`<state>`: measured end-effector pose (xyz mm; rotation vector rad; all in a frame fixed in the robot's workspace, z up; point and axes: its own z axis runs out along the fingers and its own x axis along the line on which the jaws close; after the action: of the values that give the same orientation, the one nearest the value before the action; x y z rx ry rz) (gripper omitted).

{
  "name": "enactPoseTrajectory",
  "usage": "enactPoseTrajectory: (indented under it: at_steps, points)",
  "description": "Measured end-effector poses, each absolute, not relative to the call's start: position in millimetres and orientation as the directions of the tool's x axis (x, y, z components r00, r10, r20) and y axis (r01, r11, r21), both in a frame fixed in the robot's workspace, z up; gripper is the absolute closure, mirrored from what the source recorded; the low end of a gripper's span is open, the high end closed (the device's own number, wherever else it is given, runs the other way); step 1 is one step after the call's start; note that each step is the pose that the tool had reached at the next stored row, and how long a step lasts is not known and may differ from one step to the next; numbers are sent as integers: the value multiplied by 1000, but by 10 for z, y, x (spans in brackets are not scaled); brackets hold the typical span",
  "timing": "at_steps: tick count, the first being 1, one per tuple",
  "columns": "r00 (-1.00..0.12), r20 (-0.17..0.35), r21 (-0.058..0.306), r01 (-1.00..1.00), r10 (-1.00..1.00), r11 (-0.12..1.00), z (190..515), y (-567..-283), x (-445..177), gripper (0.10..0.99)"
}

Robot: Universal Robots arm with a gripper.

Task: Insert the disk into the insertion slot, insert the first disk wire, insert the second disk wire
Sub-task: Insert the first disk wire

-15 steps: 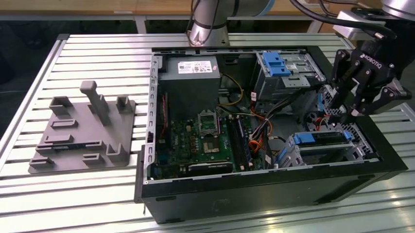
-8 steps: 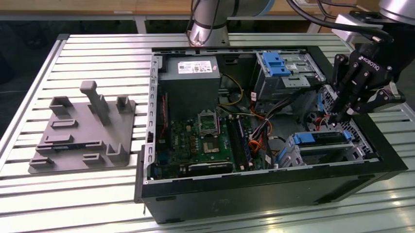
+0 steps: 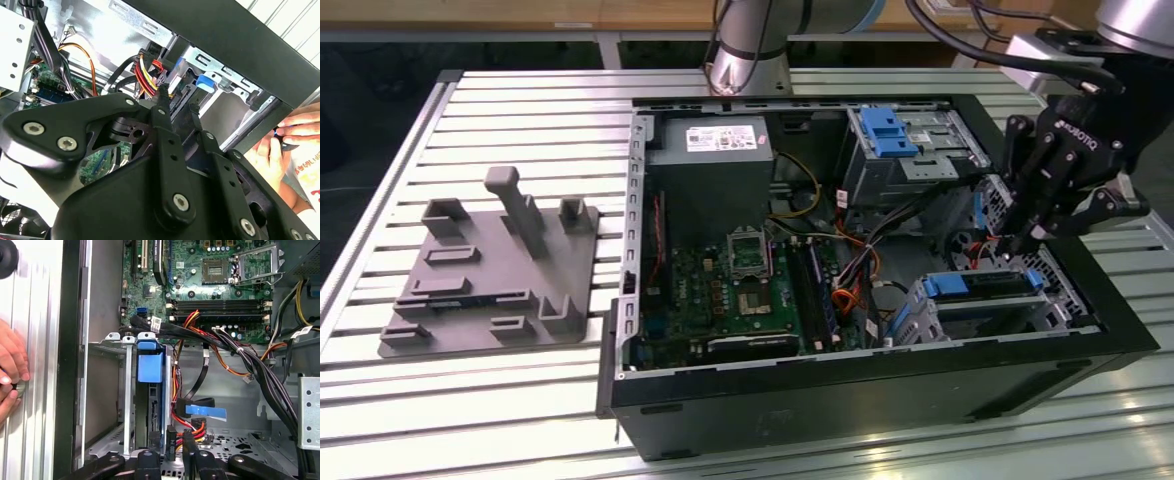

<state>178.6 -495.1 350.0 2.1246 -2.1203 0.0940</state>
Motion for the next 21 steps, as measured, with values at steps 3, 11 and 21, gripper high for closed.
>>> enactPoseTrajectory:
  at_steps: [3,11,21]
  points:
    - [5,142,54,-999,-990,2,3491,-4949,1787,769]
    - [3,142,54,-999,-990,4,3478,-4940,1786,922]
    - [2,141,54,-999,-990,5,3475,-4940,1787,922]
